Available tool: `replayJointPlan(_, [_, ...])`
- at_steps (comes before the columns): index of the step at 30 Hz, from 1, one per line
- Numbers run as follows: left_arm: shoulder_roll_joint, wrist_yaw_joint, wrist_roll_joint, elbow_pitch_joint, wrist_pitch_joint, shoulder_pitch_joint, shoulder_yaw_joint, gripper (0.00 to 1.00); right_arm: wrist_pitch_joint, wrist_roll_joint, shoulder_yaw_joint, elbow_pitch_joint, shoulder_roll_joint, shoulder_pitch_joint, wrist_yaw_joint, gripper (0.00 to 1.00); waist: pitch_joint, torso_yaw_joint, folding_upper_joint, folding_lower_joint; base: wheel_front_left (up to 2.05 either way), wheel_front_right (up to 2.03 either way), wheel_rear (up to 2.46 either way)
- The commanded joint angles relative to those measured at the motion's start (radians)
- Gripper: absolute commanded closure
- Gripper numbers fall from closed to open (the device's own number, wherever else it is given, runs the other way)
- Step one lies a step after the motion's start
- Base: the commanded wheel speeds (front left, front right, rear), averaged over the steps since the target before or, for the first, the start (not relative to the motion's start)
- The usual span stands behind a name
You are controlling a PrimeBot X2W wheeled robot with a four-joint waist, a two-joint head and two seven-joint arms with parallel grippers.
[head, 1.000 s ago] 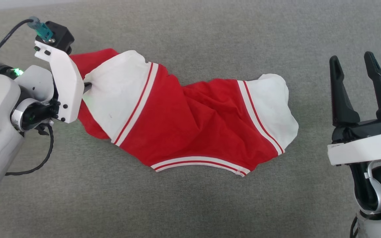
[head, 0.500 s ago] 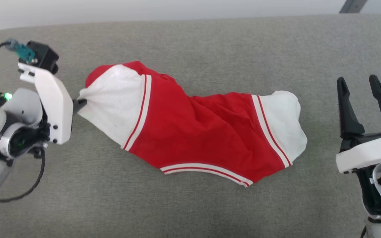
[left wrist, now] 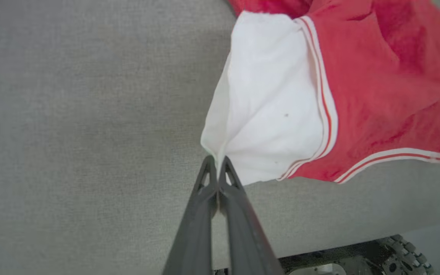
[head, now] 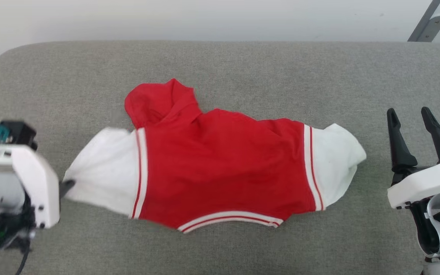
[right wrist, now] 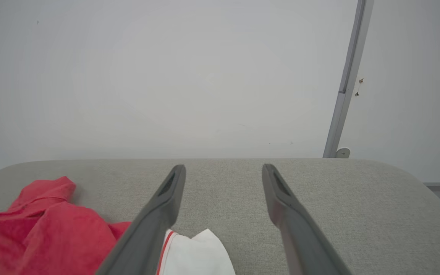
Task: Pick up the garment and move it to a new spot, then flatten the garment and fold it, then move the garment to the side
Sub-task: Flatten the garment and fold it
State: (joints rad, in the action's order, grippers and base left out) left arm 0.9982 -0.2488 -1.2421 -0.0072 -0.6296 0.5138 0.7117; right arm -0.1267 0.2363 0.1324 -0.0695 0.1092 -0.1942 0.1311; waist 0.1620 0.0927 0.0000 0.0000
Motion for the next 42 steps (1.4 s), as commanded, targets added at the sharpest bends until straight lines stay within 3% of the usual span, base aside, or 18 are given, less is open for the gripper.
replayJointPlan(1, [0.007,-0.011,-0.005,-0.006,0.011,-0.016,-0.006,1.0,0.006,0.003,0.0,-0.001,0.005,0.007,0.0,0.0,0.0,0.001,0.0,0.0,0.0,0.0,0.0])
replayJointPlan(5, [0.033,-0.027,-0.041,0.018,0.038,-0.104,-0.01,1.0,0.005,0.009,-0.001,0.003,0.008,0.003,0.0,0.0,0.001,0.001,0.0,0.0,0.0,0.0,0.0])
replayJointPlan(8, [0.012,-0.016,-0.068,0.078,0.05,-0.144,-0.003,1.0,0.008,0.01,-0.002,0.013,0.01,-0.006,0.0,0.0,0.005,-0.002,0.0,0.0,0.0,0.0,0.0])
replayJointPlan(15, [-0.068,0.053,-0.108,0.258,0.062,-0.141,0.001,1.0,0.017,0.019,-0.019,0.044,0.008,-0.021,0.0,0.0,0.011,-0.017,0.0,0.0,0.0,0.0,0.0])
replayJointPlan(16, [-0.074,0.066,-0.106,0.274,0.07,-0.128,-0.003,0.94,0.019,0.018,-0.019,0.046,0.008,-0.023,0.0,0.0,0.013,-0.019,0.0,0.0,0.0,0.0,0.0])
replayJointPlan(17, [-0.075,0.078,-0.097,0.283,0.074,-0.116,-0.005,0.5,0.02,0.018,-0.019,0.048,0.01,-0.023,0.0,0.0,0.014,-0.02,0.0,0.0,0.0,0.0,0.0])
replayJointPlan(18, [-0.075,0.086,-0.093,0.292,0.078,-0.106,-0.009,0.0,0.021,0.018,-0.02,0.048,0.011,-0.023,0.0,0.0,0.016,-0.021,0.0,0.0,0.0,0.0,0.0])
replayJointPlan(28, [-0.063,0.117,-0.013,0.326,0.003,-0.006,0.037,0.0,0.015,0.014,-0.023,0.022,0.01,-0.042,0.0,0.0,0.041,-0.043,0.0,0.0,0.0,0.0,0.0])
replayJointPlan(38, [-0.115,0.126,0.01,0.469,-0.022,0.024,0.073,0.0,0.008,0.022,-0.042,0.012,0.012,-0.064,0.0,0.0,0.086,-0.077,0.0,0.0,0.0,0.0,0.0])
replayJointPlan(42, [-0.181,0.136,-0.04,0.541,-0.025,0.005,0.065,0.0,0.005,0.022,-0.042,0.013,0.011,-0.064,0.0,0.0,0.097,-0.083,0.0,0.0,0.0,0.0,0.0])
